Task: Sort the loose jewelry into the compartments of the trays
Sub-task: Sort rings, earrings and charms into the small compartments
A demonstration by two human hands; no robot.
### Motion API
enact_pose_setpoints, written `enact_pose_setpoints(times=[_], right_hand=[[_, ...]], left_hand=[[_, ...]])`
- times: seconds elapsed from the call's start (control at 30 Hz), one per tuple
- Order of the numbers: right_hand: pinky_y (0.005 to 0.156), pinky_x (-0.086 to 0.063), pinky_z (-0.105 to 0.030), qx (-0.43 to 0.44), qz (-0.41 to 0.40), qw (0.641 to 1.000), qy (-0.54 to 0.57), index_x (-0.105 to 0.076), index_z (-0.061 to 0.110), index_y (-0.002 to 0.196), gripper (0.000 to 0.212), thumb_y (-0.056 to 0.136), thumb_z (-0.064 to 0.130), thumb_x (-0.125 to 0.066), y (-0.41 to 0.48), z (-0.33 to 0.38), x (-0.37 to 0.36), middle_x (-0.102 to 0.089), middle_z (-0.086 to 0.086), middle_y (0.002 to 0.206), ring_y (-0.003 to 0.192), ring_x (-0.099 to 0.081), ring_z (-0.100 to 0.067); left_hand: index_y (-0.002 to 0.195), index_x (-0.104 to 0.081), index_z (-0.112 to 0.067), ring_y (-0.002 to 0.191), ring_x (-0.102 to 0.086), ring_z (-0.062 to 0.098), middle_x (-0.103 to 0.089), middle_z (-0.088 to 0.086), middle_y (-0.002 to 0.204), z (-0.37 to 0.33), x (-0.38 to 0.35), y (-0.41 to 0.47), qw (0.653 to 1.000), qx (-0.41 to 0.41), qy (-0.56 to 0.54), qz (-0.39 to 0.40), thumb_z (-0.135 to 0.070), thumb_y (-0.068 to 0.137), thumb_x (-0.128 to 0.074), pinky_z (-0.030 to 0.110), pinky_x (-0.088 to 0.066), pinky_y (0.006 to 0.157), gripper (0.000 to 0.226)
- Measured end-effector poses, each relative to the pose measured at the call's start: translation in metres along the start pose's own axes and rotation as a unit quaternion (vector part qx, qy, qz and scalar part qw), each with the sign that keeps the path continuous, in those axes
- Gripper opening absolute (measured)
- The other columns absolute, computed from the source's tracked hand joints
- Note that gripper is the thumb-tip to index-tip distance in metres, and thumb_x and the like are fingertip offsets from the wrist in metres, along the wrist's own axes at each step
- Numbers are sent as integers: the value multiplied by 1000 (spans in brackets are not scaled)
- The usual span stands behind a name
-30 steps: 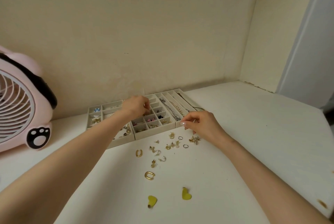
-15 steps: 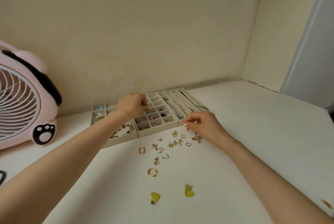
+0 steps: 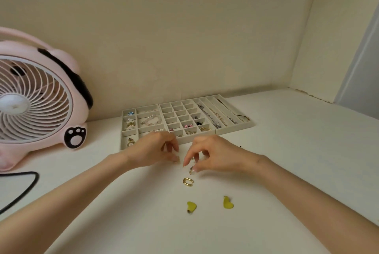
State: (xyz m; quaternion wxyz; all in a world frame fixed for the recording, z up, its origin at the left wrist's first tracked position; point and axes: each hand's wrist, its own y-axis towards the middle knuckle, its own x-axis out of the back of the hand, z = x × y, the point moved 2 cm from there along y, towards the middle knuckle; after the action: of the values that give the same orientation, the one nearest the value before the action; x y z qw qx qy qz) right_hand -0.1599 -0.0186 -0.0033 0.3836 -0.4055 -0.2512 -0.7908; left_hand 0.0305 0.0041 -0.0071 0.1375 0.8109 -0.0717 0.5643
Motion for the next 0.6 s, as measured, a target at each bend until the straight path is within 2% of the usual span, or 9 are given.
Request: enact_pose_setpoints(times=[0.1, 0.17, 0.27, 0.4, 0.6], right_hand=[[77, -43, -28, -4, 28, 1000, -9, -72, 36, 94, 21, 74, 30, -77, 0, 8, -5, -53, 10, 86, 77, -49, -4], [76, -43, -30, -8, 36, 999, -25, -72, 36, 95, 23, 73, 32, -78, 2, 12, -7, -49, 12, 82, 76, -48, -4], [78, -43, -32, -6, 50, 997, -51, -71, 35, 94, 23, 73, 34, -78, 4, 18, -9, -47, 13, 79, 76, -48, -5], [77, -43, -33, -1, 65, 996, -56, -72, 31, 88, 16, 73, 31, -78, 4, 24, -9, -48, 11, 80, 77, -49, -7], [79, -44, -35, -3, 73, 995, -66, -71, 31, 88, 18, 71, 33, -78, 5, 24, -6, -47, 12, 77, 79, -50, -8]], left_hand=[[96, -63, -20, 70, -45, -2, -55, -9, 87, -1, -9, -3, 1000, -9, 22, -1, -30, 79, -71, 15, -38, 63, 21], [98, -62, -19, 72, -45, 1, -54, -9, 89, -3, -13, -4, 999, -4, 32, -8, -30, 81, -69, 16, -38, 65, 22], [95, -60, -18, 79, -47, 10, -54, -6, 91, -5, -16, -4, 999, 9, 35, -18, -27, 82, -67, 23, -41, 70, 17], [91, -59, -17, 84, -49, 13, -53, -3, 90, -6, -18, -3, 999, 23, 25, -15, -23, 82, -66, 25, -42, 73, 13], [87, -49, -20, 81, -46, 11, -46, -7, 88, -8, -18, -3, 999, 33, 23, -30, -24, 81, -68, 19, -36, 67, 20]])
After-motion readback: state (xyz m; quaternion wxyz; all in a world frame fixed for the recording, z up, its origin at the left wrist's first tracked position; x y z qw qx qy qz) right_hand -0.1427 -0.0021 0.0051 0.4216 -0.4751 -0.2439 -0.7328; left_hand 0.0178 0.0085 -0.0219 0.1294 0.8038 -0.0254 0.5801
